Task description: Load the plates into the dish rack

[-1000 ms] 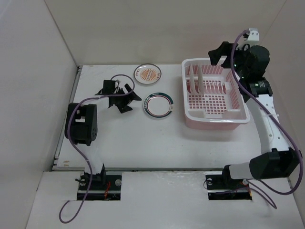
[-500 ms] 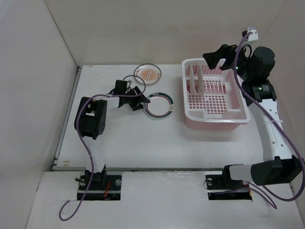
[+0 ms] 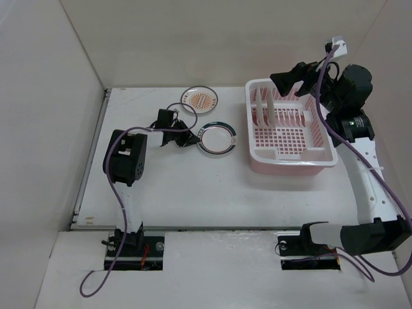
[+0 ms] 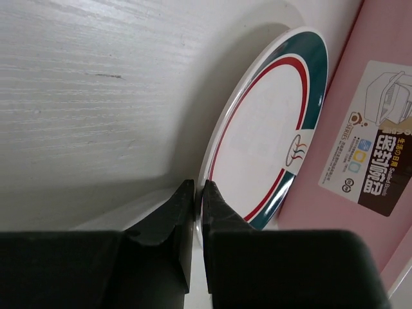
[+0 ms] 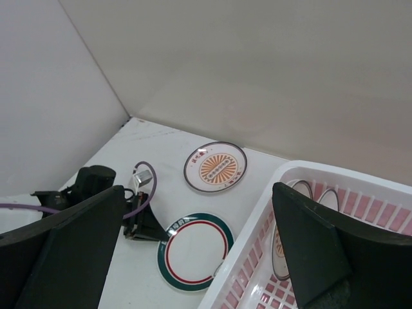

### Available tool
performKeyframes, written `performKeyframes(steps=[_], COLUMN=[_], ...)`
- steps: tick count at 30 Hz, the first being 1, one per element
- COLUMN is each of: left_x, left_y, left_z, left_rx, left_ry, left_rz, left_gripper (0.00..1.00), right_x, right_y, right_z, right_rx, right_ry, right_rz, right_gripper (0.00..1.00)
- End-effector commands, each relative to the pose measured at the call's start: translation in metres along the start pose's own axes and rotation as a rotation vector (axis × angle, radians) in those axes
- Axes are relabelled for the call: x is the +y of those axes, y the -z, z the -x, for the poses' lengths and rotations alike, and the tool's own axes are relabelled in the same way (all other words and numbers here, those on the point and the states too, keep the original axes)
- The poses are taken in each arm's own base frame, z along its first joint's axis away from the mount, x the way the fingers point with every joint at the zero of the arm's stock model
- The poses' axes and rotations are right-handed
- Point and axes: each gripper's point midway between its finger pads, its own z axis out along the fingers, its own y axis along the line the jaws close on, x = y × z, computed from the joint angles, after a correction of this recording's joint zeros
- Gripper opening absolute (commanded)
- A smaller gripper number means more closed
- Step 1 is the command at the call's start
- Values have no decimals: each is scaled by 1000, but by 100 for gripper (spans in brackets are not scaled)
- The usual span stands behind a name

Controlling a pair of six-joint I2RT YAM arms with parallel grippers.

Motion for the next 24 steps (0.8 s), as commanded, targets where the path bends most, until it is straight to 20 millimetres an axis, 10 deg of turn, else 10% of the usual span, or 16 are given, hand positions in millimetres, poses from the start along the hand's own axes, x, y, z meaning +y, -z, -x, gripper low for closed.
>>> performKeyframes(steps=[1, 14, 24], left_x=[16, -49, -88], left_y=[13, 161, 205], left_z=[6, 33, 15], left_rx=[-68, -177, -124], left_ry=[47, 222, 342], left_rz=[94, 426, 214], left_gripper=[0, 0, 0], right_x=[23, 92, 145], right_y=[-8, -54, -86], right_z=[10, -139, -211], right_rx=[-39, 362, 461], right_ry=[80, 702, 727], right_rz=[80, 99, 338], right_gripper=[100, 100, 96])
